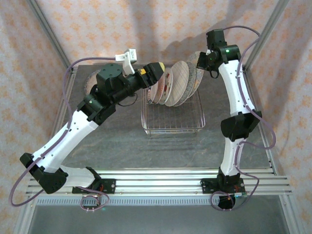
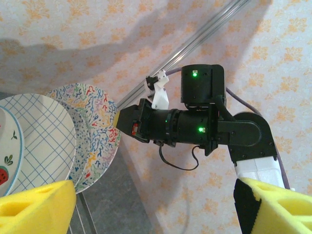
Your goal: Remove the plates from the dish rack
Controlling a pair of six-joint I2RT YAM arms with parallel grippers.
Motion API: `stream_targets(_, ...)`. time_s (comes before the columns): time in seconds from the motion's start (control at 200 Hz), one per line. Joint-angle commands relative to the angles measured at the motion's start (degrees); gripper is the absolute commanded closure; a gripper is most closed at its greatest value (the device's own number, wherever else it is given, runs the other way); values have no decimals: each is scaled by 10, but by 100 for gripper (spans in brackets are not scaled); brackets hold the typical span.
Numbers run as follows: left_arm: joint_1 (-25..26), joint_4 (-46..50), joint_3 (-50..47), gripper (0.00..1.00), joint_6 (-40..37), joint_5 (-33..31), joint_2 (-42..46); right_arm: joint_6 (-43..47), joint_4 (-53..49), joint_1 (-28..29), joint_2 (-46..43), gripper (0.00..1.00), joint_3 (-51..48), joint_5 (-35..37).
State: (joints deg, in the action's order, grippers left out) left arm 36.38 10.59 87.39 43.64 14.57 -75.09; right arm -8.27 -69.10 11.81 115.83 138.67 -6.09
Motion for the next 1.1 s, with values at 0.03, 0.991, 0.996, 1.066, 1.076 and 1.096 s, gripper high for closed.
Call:
stream_targets(0.03,2,-40,1,17,13,10,-2,-1,0,3,-46,100,22,41)
stream_targets(0.991,49,-135,72,20,301,48,-183,-1,-27,11,-168,100,-1,212)
stream_targets(0.996,50,-135,73,20,304,48,-185,-1,-27,12,-168,100,0,213)
stream_targets(1.066,61,-141,77,20,341,45,-206,-4,-29,12,-174,100,7,224)
stream_targets(1.076,63,-143,77,20,346,44,-209,-5,-29,11,-175,100,9,226)
stream_targets(1.096,66,-147,77,20,355,43,-214,-6,-30,12,-176,100,11,228)
